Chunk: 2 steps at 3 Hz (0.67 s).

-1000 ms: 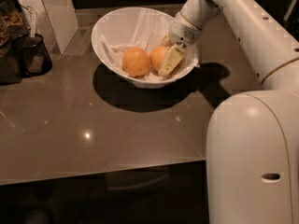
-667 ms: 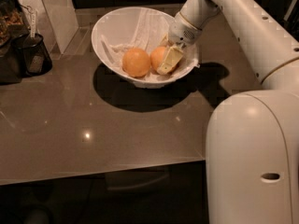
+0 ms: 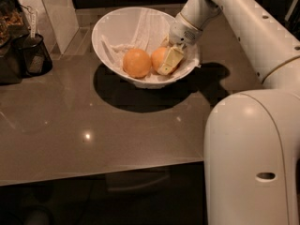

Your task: Pick orange from white bowl

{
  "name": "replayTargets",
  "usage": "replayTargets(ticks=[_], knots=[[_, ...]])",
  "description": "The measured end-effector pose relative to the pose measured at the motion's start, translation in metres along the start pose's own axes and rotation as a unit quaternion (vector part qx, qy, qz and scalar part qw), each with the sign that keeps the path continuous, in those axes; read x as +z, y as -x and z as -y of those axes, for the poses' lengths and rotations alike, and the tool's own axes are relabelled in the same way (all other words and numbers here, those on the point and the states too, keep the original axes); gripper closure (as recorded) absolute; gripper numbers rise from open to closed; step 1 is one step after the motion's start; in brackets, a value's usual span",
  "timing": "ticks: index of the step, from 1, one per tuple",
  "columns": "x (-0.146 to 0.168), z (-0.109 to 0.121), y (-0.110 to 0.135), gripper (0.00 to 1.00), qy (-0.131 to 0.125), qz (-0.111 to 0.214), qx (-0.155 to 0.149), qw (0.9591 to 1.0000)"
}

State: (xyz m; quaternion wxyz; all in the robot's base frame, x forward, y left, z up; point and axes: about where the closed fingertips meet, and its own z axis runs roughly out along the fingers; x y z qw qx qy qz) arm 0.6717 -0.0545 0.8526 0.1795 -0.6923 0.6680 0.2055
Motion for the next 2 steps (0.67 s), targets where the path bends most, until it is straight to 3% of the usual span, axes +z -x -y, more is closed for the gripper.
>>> replayTargets(ticks=[1, 2], knots=[[-0.022, -0.006, 0.006, 1.0, -0.024, 0.01, -0.013, 0.9996], [-0.052, -0.02, 0.024, 1.0, -0.05, 0.042, -0.043, 0.997]])
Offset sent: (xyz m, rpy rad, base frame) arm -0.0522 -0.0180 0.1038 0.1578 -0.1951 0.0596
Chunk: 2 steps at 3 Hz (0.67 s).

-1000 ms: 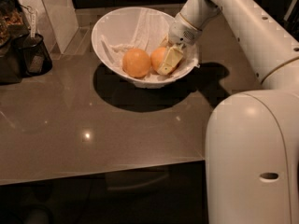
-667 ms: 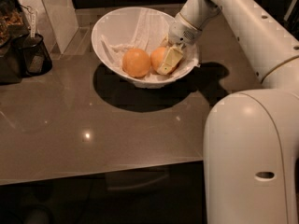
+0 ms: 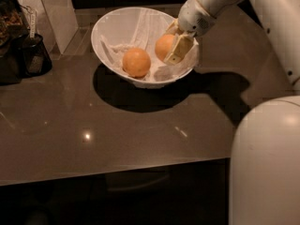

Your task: Pick orange from white bowl

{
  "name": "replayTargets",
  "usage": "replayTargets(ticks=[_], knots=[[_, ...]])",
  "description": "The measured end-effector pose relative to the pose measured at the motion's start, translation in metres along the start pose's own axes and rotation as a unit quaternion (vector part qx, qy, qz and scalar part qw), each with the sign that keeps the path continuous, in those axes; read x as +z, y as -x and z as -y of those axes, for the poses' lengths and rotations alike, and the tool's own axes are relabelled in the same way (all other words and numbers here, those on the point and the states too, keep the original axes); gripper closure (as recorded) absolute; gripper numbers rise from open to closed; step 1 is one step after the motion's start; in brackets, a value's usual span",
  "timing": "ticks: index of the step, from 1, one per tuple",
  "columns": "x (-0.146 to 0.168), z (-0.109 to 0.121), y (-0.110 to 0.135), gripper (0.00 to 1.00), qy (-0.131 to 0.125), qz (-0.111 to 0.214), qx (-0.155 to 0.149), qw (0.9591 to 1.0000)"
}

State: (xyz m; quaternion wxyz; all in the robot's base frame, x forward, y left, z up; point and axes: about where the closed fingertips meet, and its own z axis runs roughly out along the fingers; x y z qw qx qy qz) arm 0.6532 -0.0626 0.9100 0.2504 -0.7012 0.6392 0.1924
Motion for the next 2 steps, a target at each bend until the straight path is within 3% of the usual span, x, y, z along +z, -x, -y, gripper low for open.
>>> replayTargets(ticks=[1, 2], knots=[[-0.031, -0.02, 0.019, 1.0, -0.014, 0.053, -0.031, 0.998], [-0.061, -0.048, 0.025, 1.0, -0.032, 0.108, -0.036, 0.993]])
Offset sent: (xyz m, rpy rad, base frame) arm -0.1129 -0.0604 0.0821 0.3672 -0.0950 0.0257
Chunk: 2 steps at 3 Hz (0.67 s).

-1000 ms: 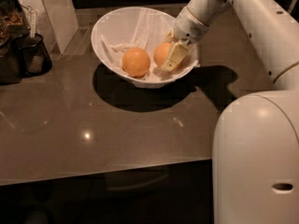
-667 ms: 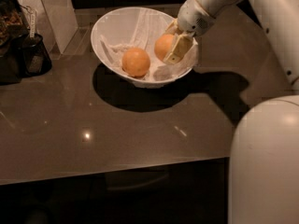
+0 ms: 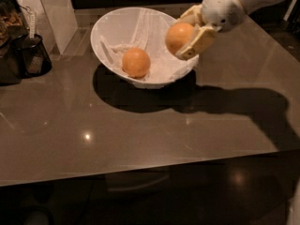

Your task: Pick orange from white bowl

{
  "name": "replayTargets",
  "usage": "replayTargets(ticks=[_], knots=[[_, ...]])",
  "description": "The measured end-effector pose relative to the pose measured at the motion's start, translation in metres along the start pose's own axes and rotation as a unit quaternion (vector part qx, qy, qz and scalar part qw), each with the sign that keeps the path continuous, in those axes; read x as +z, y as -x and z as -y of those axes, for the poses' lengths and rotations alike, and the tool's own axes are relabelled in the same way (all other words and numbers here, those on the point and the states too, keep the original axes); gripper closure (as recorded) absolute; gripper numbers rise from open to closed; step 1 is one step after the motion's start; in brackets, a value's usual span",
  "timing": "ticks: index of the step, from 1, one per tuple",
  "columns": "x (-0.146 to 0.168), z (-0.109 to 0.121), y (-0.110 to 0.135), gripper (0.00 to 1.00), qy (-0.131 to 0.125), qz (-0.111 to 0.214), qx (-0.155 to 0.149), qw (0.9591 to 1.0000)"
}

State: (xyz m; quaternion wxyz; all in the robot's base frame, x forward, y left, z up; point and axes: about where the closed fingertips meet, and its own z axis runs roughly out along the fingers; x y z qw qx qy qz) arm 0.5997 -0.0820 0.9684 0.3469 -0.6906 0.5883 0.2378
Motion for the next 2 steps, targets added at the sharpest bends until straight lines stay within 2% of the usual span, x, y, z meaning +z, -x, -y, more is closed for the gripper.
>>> replayTargets(ticks=[1, 2], knots=[[-0.027, -0.032, 0.001, 1.0, -0.024, 0.053, 0.008, 0.9982], [-0.043, -0.061, -0.006, 1.0, -0.039, 0.072, 0.019, 0.9964]])
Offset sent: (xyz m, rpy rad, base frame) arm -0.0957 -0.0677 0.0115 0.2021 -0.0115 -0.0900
